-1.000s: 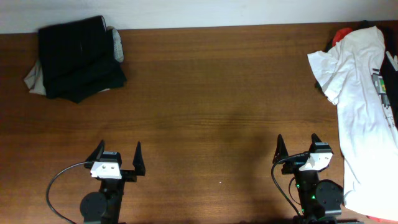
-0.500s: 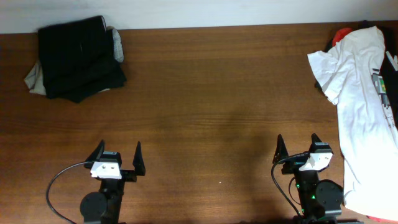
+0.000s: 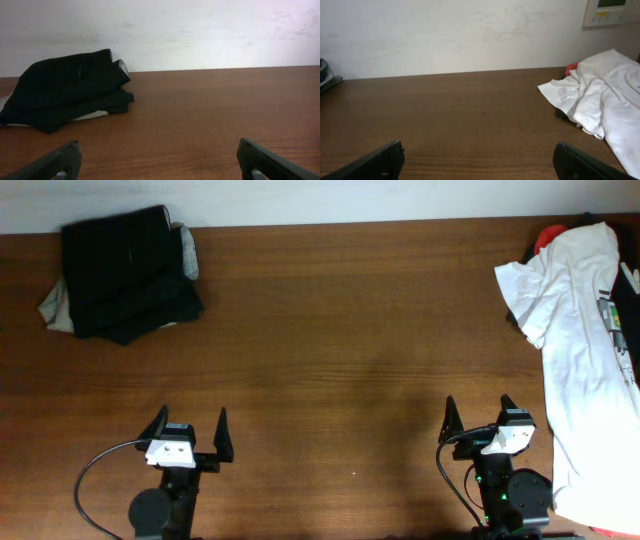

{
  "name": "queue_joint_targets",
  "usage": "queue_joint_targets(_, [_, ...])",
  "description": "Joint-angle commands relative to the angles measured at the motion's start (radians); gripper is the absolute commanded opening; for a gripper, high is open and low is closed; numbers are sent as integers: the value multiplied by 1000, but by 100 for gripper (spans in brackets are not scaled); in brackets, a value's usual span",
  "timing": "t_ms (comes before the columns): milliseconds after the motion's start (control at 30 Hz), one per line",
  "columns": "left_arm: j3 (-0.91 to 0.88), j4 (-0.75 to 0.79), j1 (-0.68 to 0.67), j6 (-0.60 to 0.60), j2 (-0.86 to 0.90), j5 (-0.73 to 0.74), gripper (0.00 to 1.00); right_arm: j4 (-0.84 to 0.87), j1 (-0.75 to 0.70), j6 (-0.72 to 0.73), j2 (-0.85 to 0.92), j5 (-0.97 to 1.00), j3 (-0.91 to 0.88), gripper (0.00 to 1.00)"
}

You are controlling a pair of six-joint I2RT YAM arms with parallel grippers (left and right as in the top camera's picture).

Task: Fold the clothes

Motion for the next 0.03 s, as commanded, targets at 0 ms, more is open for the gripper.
queue_joint_targets(0, [-7, -1, 2, 1, -8, -14, 99, -6, 6, 3, -6, -6, -5, 99])
